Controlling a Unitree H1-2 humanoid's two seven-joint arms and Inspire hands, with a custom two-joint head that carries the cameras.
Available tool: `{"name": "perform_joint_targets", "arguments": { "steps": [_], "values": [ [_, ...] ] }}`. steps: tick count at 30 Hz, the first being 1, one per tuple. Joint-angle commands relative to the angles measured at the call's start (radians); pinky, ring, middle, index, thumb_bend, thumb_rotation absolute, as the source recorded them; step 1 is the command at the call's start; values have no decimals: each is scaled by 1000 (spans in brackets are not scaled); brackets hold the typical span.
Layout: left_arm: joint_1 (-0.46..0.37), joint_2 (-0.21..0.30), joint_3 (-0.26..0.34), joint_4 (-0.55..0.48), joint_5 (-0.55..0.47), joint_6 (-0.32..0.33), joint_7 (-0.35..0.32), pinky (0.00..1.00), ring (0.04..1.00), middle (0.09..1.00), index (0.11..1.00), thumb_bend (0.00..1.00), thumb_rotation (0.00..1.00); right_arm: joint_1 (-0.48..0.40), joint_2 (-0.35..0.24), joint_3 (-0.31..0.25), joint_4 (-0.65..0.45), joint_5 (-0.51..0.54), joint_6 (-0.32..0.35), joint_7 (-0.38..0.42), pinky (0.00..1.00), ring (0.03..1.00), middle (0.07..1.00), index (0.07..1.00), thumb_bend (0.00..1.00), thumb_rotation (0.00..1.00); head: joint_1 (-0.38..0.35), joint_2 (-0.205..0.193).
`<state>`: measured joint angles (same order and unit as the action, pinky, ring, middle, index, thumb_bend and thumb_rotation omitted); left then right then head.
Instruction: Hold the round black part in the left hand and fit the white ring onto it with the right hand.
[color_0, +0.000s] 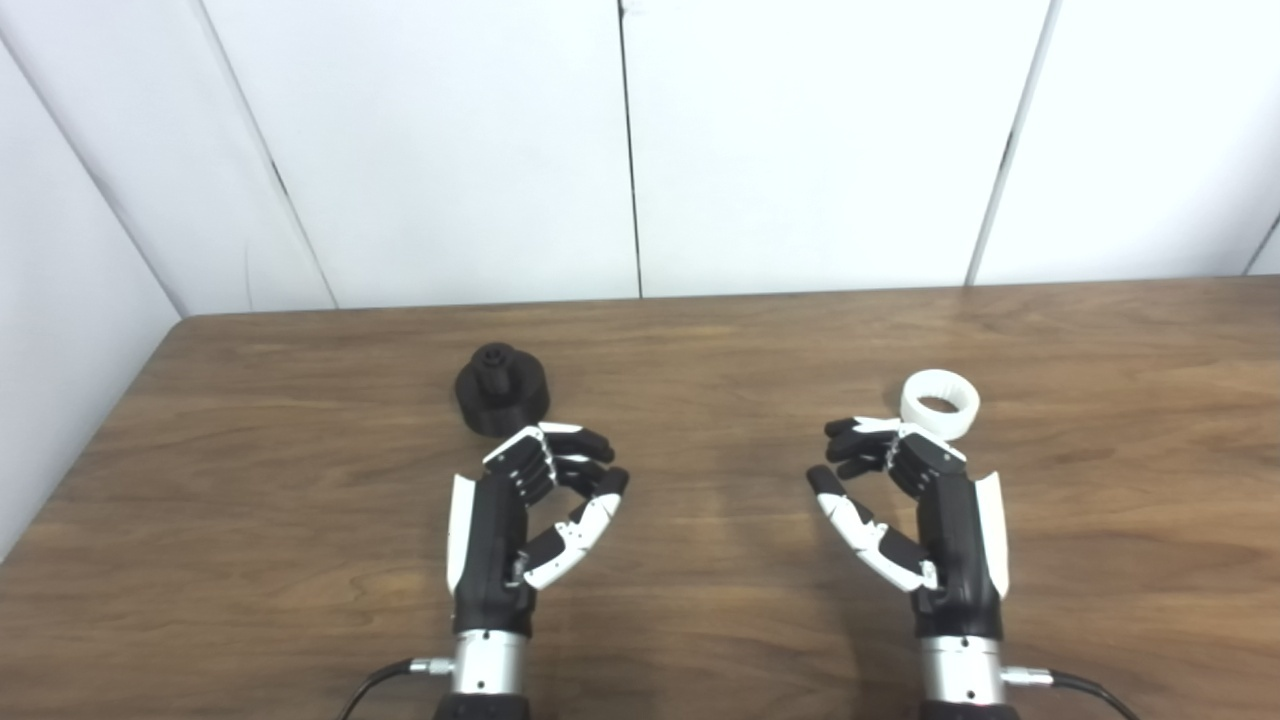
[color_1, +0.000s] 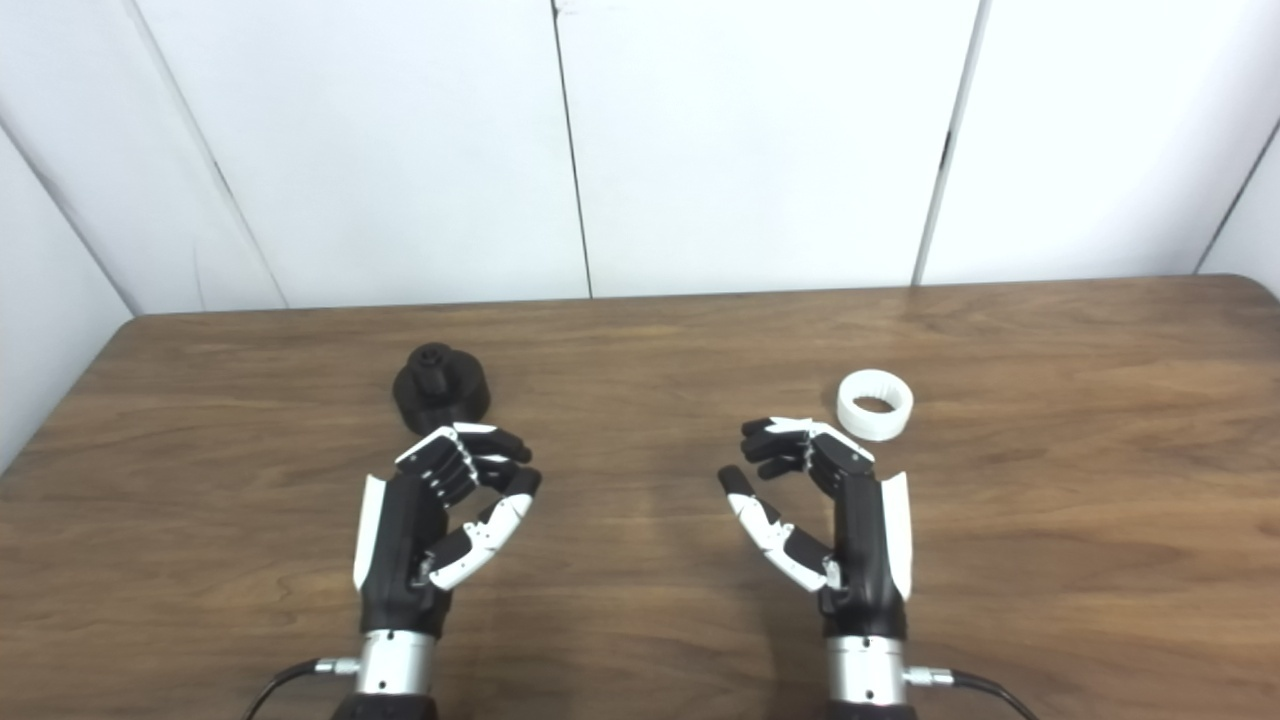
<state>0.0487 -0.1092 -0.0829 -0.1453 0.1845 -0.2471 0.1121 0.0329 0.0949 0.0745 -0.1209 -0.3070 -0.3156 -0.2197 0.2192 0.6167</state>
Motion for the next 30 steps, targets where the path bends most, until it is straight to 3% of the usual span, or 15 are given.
{"name": "perform_joint_targets", "arguments": {
  "steps": [1, 8, 30],
  "values": [
    [-30, -14, -12, 3, 14, -47, 8, 415, 490, 545, 490, 490, 75, 5, -31, -11, -8, 15, -48, 10, 460, 539, 610, 497, 496, 150, 12, -1],
    [-34, -33, -25, 37, 27, -75, 22, 416, 498, 549, 491, 490, 76, 7, -53, -35, 8, 48, -60, 11, 452, 532, 609, 498, 498, 156, 85, -16],
    [-45, -22, 1, 37, 75, -79, 59, 430, 500, 550, 491, 490, 76, 4, -60, -46, 14, 58, -67, 18, 439, 520, 602, 498, 499, 153, 88, -13]
  ]
}}
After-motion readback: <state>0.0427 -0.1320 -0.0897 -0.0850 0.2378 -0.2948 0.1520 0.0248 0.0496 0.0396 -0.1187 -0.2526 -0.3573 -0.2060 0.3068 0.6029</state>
